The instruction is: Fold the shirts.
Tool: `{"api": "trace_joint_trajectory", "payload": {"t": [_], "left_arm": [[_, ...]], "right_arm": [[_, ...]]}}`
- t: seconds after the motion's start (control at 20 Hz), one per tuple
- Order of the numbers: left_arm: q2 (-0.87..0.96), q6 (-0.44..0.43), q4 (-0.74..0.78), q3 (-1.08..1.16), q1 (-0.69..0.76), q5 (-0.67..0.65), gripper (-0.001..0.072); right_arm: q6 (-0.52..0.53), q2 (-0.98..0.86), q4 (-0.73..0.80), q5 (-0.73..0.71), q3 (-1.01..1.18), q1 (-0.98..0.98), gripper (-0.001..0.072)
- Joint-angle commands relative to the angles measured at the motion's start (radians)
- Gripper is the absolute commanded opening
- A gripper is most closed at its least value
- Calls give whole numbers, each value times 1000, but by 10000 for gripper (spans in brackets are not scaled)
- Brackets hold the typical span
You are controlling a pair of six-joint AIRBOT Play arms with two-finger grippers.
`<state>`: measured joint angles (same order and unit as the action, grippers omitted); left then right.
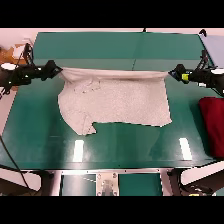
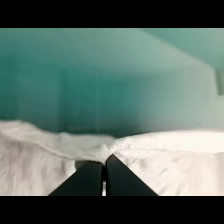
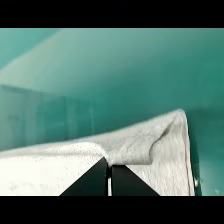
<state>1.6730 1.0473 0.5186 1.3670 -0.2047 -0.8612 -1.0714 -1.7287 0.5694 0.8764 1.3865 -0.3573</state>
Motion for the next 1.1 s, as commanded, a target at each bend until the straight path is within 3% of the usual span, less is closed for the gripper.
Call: {"api": "trace_joint_trajectory", "payload": {"t": [0.0,0.7,0.75,0.8,0.85,0.9,0.95,1.0,1.05], "left_arm": [[5,63,199,4,-1,-70,21],[6,63,267,-71,0,-108,22],[5,63,262,-71,0,-105,22],[5,63,254,-71,0,-104,22],[5,63,253,-71,0,-115,22],[5,62,253,-66,0,-141,63],[5,63,253,-55,-5,-185,403],[2,87,255,-41,-14,-236,633],[-1,109,256,-25,-27,-298,619]], "right_arm": [[-10,26,69,63,-64,-3,10],[-21,38,93,80,-230,-3,14],[-21,38,93,93,-228,-3,38],[-21,38,94,118,-219,-5,127],[-21,39,94,157,-201,-10,172],[-23,39,94,214,-175,-21,234],[-41,45,94,265,-153,-35,265],[-55,59,95,301,-143,-52,264],[-58,84,97,325,-144,-76,264]]}}
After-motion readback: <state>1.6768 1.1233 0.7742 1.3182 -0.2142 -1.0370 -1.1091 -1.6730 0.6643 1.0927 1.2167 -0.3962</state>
